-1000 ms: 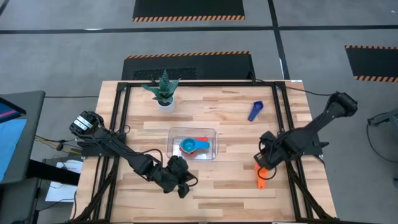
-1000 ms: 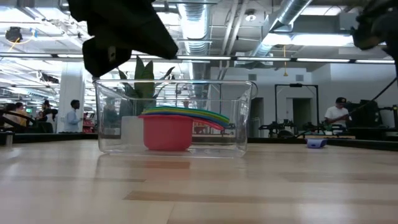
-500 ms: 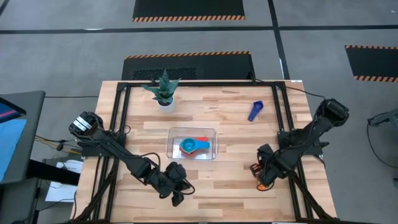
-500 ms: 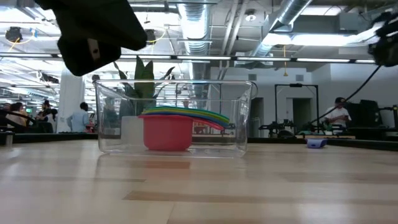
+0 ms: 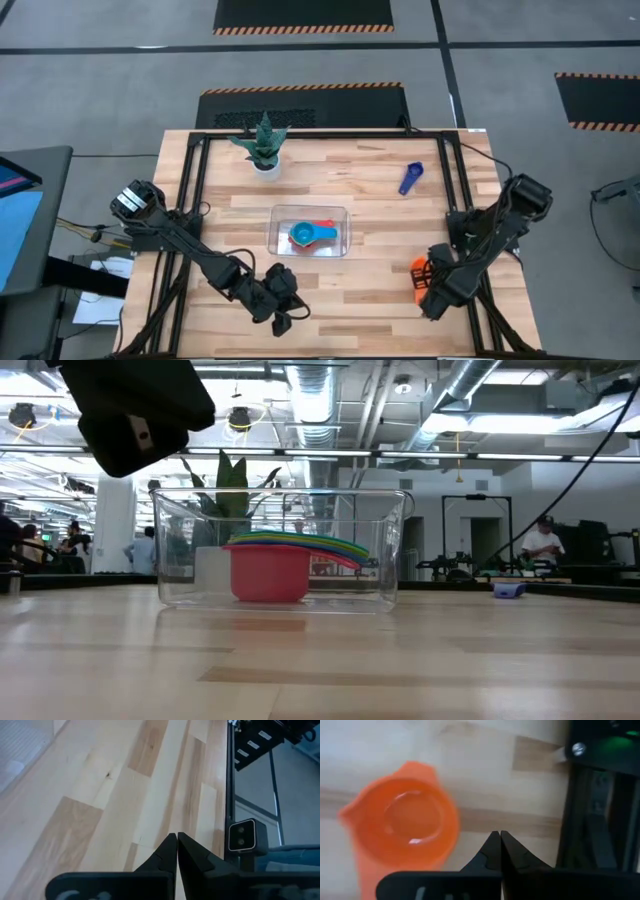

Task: Nest measuring cups in basket
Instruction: Stack the orange measuring cup into the light blue measuring cup

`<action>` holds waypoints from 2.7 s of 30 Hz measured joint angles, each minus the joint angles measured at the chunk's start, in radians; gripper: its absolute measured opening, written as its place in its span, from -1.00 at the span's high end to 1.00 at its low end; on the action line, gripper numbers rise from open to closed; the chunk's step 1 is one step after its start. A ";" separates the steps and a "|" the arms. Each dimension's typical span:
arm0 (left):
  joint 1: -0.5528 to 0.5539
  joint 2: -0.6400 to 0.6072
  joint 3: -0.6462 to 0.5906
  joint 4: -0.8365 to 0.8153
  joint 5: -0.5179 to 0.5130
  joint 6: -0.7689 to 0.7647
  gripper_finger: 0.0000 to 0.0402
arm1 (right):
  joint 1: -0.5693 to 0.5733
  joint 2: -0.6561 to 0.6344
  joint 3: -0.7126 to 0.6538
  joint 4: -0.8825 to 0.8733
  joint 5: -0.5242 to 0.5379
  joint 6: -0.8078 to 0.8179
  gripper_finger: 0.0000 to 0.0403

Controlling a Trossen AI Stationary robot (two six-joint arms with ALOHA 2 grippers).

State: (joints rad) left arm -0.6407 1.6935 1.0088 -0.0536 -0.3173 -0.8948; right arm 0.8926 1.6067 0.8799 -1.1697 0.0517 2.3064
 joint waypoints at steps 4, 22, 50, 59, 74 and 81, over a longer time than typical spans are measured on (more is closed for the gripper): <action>-0.001 0.000 0.000 0.000 0.029 0.001 1.00 | -0.014 0.007 0.000 -0.040 -0.002 0.008 0.98; 0.000 0.000 0.000 -0.001 0.051 0.001 1.00 | -0.101 0.048 0.064 0.241 0.314 -0.233 0.99; -0.001 0.000 0.000 -0.009 0.050 0.072 1.00 | -0.241 0.033 0.165 0.311 0.274 -0.516 0.99; -0.001 0.000 0.000 -0.016 0.042 0.102 1.00 | -0.107 0.064 0.171 0.277 0.162 -0.292 1.00; -0.001 -0.001 0.000 -0.026 0.053 0.101 1.00 | -0.200 0.311 0.323 0.388 0.137 -0.450 1.00; -0.001 -0.001 0.000 -0.029 0.060 0.102 1.00 | -0.292 0.366 0.458 0.484 0.202 -0.756 1.00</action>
State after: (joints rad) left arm -0.6418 1.6928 1.0084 -0.0830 -0.2573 -0.7923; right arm 0.6009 1.9724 1.3377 -0.6860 0.2541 1.5507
